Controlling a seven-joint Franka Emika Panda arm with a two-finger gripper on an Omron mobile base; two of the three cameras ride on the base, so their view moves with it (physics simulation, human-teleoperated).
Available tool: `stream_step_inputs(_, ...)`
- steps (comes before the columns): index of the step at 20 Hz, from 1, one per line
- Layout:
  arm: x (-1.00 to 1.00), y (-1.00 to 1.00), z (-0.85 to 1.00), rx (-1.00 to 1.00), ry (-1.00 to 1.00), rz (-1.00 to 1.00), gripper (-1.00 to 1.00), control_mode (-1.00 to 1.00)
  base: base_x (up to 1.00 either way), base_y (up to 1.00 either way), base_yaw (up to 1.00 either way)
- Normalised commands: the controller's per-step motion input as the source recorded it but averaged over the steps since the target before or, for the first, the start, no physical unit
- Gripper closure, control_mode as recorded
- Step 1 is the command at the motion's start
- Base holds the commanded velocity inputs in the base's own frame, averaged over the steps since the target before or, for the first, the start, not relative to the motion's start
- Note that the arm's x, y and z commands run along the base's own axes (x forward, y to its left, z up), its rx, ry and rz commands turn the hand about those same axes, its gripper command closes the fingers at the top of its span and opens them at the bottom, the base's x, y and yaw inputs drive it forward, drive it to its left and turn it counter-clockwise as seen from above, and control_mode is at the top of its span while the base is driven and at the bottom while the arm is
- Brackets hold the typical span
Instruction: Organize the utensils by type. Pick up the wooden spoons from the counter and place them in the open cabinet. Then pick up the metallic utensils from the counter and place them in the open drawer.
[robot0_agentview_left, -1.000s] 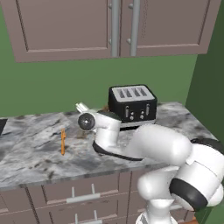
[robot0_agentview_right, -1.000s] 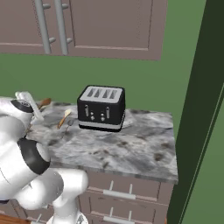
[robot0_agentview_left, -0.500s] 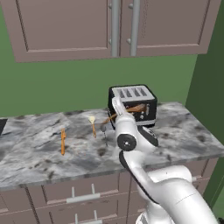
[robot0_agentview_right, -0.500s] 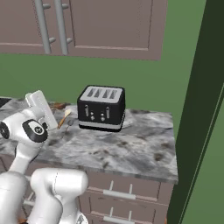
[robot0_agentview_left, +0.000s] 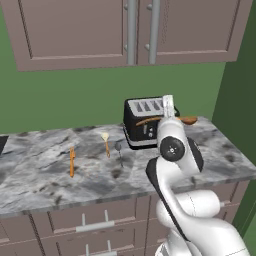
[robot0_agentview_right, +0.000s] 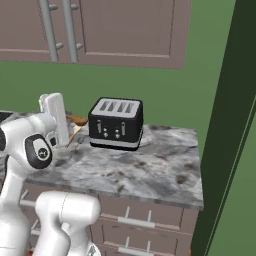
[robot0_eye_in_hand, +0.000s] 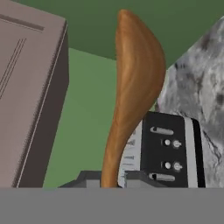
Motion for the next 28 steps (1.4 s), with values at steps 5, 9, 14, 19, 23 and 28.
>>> stream_step_inputs(5, -0.57, -0.62, -0.17, 0.15, 0.00, -0.07, 1.00, -1.00, 0.00, 0.00, 0.00)
stream_step_inputs(9, -0.28, -0.23, -0.29, 0.04, 0.00, -0.01, 1.00, -1.00, 0.00, 0.00, 0.00)
stream_step_inputs(14, -0.10, -0.01, -0.22, 0.00, 0.00, 0.00, 1.00, -1.00, 0.00, 0.00, 0.00)
stream_step_inputs(19, -0.13, 0.00, -0.25, 0.00, 0.00, 0.00, 1.00, -1.00, 0.00, 0.00, 0.00)
stream_step_inputs(23, 0.00, 0.00, 0.00, 0.00, 0.00, 0.00, 1.00, 1.00, -0.26, -0.06, 0.02)
stream_step_inputs(28, 0.00, 0.00, 0.00, 0.00, 0.00, 0.00, 1.00, 1.00, -0.26, -0.18, 0.16)
